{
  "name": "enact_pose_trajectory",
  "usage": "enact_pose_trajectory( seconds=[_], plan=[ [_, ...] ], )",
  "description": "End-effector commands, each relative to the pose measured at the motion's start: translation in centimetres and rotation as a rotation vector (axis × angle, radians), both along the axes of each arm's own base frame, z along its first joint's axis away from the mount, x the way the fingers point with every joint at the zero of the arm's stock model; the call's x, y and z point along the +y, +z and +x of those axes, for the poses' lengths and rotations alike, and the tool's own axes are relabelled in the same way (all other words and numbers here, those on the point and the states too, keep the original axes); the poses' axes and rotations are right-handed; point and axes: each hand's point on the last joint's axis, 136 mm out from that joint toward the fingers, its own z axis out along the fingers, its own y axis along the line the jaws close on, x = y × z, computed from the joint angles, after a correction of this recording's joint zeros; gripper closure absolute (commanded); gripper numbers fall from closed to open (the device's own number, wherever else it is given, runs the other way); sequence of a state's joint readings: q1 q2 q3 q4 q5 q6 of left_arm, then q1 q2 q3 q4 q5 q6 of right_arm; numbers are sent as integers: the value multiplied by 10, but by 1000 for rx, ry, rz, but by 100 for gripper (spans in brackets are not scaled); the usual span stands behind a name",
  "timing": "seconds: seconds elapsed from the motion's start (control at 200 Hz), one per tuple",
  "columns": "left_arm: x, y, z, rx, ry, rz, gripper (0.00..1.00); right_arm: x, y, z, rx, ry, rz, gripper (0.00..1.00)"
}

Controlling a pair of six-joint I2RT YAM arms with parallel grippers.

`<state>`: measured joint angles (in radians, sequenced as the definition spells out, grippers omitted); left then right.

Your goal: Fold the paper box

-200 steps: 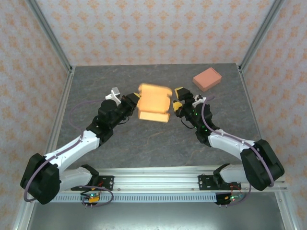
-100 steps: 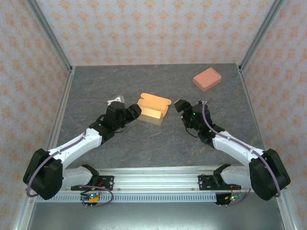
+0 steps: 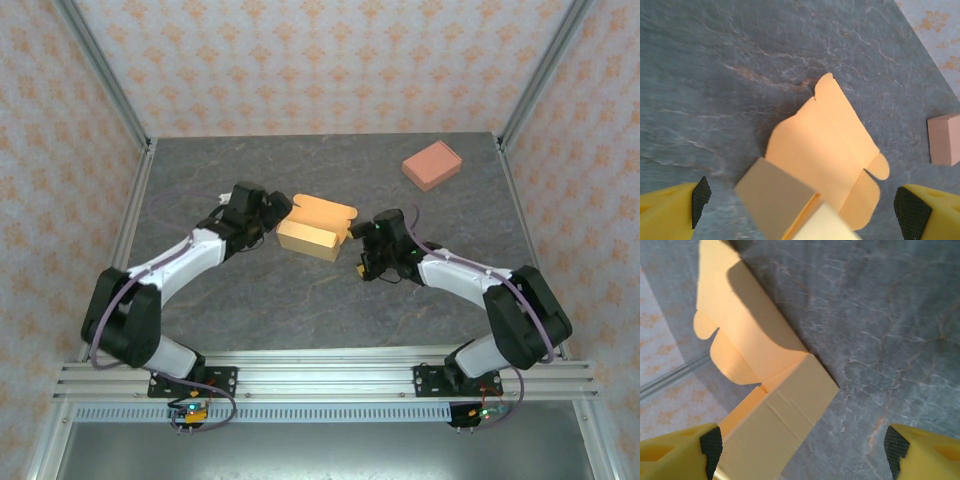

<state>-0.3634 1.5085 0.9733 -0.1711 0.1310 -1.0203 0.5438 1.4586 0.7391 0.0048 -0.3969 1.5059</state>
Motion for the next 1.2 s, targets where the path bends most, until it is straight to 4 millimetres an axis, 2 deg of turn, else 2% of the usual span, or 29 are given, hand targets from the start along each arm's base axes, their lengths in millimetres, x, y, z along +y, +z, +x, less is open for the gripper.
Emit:
enact_pose_trajectory(
  seconds=[0.0, 0.155, 0.365, 0.435, 0.516, 0.556, 0.646, 0.756, 0.856, 1.041, 1.196],
  plan=[
    [-14, -27, -8, 208, 54, -124, 0, 1, 20, 7, 15, -58, 24, 14],
    [-24, -55, -15, 394, 132, -189, 0, -9, 19, 4, -1, -70, -15, 15],
    [-22, -70, -28, 495, 270, -241, 6, -9, 16, 3, -7, -61, -16, 15],
    [-18, -72, -32, 501, 325, -260, 13, -8, 18, 5, -17, -53, -19, 15],
    [-15, -72, -34, 500, 365, -275, 31, -7, 20, 6, -20, -44, -23, 15],
    [-15, -72, -34, 501, 376, -280, 37, -6, 21, 5, -9, -41, -24, 15],
    [-18, -70, -33, 499, 378, -297, 40, -1, 17, -6, 69, -58, 14, 15],
    [-25, -69, -35, 504, 384, -314, 46, 22, 16, -23, 188, -108, 140, 15],
    [-31, -72, -41, 507, 412, -338, 54, 36, 21, -23, 197, -191, 235, 14],
    [-39, -77, -49, 520, 438, -350, 54, 36, 18, -26, 211, -314, 273, 15],
    [-41, -77, -55, 519, 466, -362, 54, 16, 8, -25, 191, -437, 273, 17]
  ],
)
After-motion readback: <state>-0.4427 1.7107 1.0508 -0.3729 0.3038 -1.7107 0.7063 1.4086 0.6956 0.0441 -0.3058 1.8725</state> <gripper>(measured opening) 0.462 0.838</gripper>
